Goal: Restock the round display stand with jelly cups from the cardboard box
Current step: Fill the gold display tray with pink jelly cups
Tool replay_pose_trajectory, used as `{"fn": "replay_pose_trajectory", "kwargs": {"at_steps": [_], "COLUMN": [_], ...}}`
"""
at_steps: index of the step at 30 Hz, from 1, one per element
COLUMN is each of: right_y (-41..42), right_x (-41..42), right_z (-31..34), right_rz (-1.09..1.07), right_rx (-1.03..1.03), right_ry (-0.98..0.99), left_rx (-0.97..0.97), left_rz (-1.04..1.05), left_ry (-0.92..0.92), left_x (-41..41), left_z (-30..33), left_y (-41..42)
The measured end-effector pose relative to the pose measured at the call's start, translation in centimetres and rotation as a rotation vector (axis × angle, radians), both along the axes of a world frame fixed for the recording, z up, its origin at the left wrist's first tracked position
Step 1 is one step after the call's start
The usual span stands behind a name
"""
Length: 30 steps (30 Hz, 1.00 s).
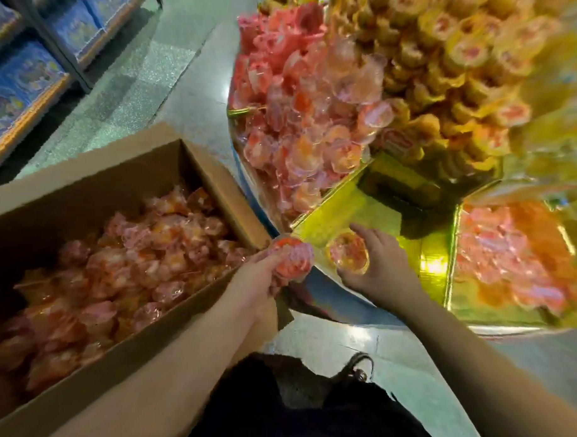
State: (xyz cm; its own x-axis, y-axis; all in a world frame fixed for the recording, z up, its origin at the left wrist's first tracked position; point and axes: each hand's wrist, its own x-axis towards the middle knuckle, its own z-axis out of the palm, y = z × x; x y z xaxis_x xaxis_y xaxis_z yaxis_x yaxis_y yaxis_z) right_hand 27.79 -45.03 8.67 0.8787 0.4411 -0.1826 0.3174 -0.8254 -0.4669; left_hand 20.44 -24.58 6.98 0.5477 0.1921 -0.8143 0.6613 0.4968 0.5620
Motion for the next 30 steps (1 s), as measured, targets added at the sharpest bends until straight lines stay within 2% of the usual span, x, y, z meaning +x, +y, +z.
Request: {"fn": "replay_pose_trajectory", "kwargs": {"at_steps": [6, 15, 20, 30], "right_y": [-16.6, -35.7, -40.4, -41.3], "right_x": [0.6, 2.8, 5.0, 8.1], "right_z": [0.3, -2.2, -5.0, -11.3], "right_rz": [-0.141, -0.317, -0.369, -0.189], "right_rx": [0.078, 0.002, -0.106, -0.152], "right_ry": [-0.014, -0.031, 0.042, 0.166], "left_rx": [-0.041, -0.032, 0.011, 0.157], "left_rz": [-0.099, -0.378, -0.435, -0.372], "left_ry": [-0.038, 0.001, 0.12, 0.251], "left_x": [4.5, 9.7, 11.7, 13.7], "left_z": [1.5, 0.0, -3.9, -11.3], "left_y": [-15.6, -33.4, -39.4, -43.3]}}
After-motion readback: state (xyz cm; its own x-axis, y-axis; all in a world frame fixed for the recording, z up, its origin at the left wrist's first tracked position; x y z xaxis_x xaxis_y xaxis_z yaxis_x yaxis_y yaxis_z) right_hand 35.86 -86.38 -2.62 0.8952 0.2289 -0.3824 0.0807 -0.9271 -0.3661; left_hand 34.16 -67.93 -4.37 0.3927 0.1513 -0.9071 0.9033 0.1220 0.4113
